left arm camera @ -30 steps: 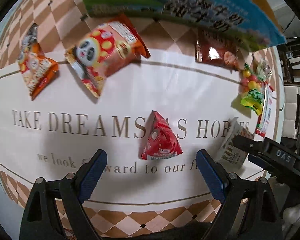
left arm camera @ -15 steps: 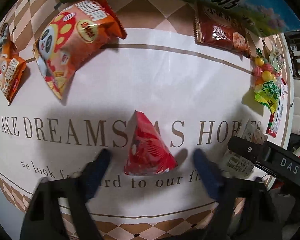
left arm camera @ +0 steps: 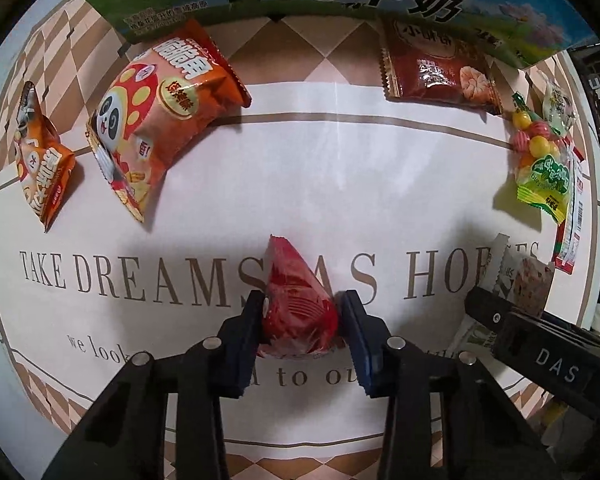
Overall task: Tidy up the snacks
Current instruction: 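Grasp the red triangular pack with the left gripper while the right gripper grasps the cranberry cookie pack, then carry both packs into the cardboard box and open both grippers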
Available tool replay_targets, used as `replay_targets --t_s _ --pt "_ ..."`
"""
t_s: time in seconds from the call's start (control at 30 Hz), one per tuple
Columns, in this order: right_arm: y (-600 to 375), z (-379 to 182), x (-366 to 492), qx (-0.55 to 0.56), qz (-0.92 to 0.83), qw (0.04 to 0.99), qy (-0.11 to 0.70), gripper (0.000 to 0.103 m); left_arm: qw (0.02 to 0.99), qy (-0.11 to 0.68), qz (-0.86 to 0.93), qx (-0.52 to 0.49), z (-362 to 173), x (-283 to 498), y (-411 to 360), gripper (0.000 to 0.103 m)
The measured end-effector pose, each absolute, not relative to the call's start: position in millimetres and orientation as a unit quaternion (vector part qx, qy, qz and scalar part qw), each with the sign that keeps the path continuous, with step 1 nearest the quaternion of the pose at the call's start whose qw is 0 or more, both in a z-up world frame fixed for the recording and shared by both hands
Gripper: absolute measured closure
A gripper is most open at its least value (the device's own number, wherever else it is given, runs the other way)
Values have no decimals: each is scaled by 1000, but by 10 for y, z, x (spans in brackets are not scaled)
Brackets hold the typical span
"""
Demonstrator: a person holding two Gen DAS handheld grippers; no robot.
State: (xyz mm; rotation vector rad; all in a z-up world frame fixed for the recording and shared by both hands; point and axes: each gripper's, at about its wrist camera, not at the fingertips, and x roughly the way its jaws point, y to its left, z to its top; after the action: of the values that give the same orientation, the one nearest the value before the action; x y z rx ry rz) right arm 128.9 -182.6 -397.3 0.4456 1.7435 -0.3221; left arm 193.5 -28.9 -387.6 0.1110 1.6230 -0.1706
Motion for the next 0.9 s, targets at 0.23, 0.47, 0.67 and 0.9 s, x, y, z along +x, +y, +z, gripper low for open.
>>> replay_targets --t_s 0.23,0.47,0.67,0.9 --pt "-1763 -3875 1271 190 -130 615 754 25 687 721 -71 47 -3847 1889 -251 67" --pt "-1905 -3767 1236 195 -115 615 756 26 692 717 -73 44 -3679 1858 -267 68" --pt "-1953 -3679 1088 194 -90 622 753 26 702 707 -81 33 -3394 1851 -198 68" --pt "-2044 -3128 1135 202 -46 653 729 26 725 680 -107 4 -2792 1930 -104 68"
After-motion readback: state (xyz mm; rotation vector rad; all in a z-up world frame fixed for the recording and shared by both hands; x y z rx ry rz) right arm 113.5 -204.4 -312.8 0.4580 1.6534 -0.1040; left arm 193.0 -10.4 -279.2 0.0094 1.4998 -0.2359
